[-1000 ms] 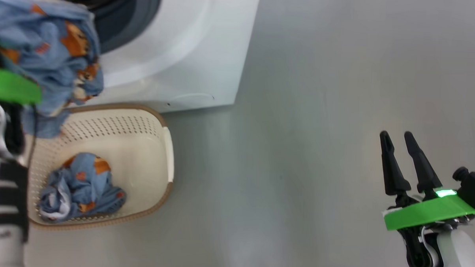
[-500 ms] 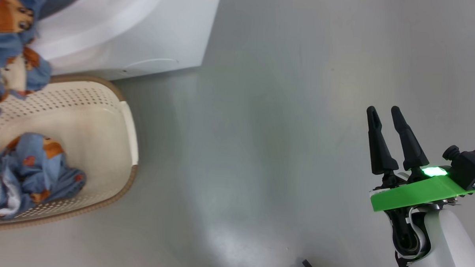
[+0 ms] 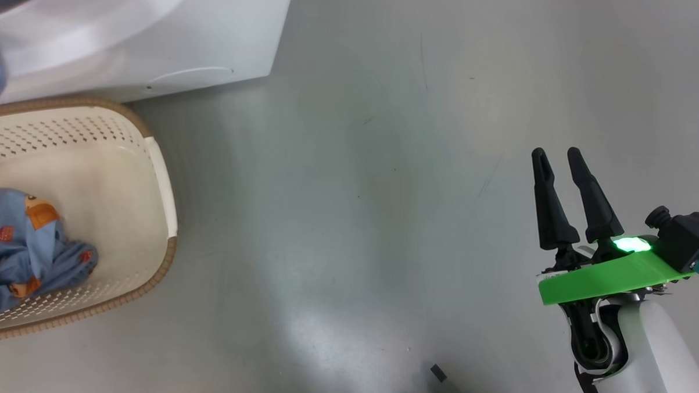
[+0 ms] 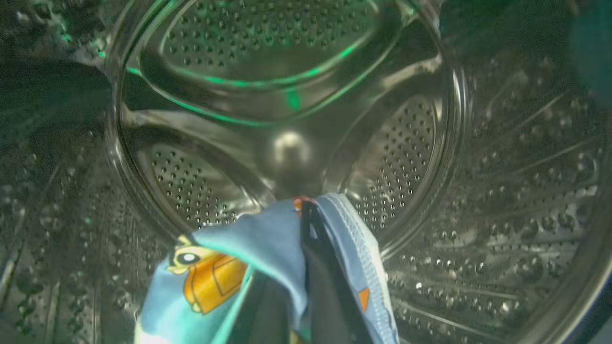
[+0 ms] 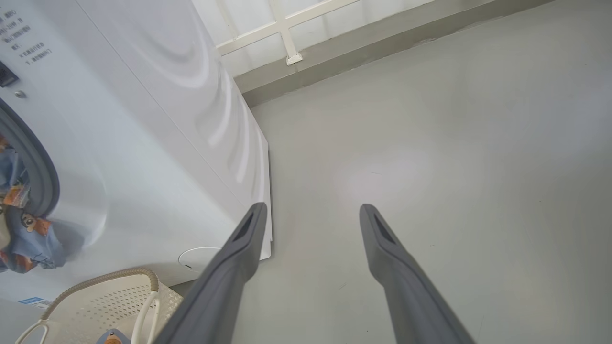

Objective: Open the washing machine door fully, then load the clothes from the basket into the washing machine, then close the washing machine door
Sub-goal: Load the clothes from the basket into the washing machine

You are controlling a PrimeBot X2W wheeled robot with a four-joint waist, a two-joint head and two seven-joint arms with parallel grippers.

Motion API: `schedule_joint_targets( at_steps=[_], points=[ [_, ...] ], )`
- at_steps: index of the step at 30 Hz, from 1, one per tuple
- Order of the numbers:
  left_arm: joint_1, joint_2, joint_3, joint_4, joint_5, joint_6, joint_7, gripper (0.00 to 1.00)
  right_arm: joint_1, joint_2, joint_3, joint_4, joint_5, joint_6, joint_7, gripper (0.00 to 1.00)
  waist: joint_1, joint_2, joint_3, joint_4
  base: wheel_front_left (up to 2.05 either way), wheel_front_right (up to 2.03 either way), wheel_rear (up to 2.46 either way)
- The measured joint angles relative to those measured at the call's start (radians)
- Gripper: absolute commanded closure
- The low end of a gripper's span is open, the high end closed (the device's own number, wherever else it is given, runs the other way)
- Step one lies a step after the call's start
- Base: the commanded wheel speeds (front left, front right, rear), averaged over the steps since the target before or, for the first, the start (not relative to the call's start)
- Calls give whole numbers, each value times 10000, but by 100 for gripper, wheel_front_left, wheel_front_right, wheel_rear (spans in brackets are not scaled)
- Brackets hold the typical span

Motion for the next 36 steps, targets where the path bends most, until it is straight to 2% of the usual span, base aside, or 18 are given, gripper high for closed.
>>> schedule_joint_targets(
  at_steps=[4,7,8,10,11,17,26,36],
  points=[
    [173,6,272,-1005,109,0,-10,100,-86,0,31,-46,0,0,0,0,0,0,93,9,0,0,0],
    [712,-38,309,-610,236,-4,-10,100,-136,0,73,-79,0,0,0,0,0,1,99,45,0,0,0],
    [802,-65,330,-316,232,-4,-10,83,-136,2,86,-79,0,0,0,0,0,0,90,52,0,0,0],
    [898,-94,261,180,303,-19,-10,42,-136,4,100,-79,0,0,0,0,0,0,67,70,0,0,0],
    [892,-102,249,445,337,-19,-10,0,-136,6,115,-77,0,0,0,0,0,0,51,76,0,0,0],
    [737,-117,155,1338,479,-44,-10,0,-135,6,161,-77,0,0,0,0,0,0,-4,124,0,0,0],
    [572,-276,90,1638,481,-63,-10,0,-135,4,173,-81,0,0,0,0,0,0,-14,222,0,0,0],
    [1391,-614,188,934,349,-234,-10,0,-133,-52,121,-84,0,0,0,0,0,0,-164,474,0,0,0]
  ],
)
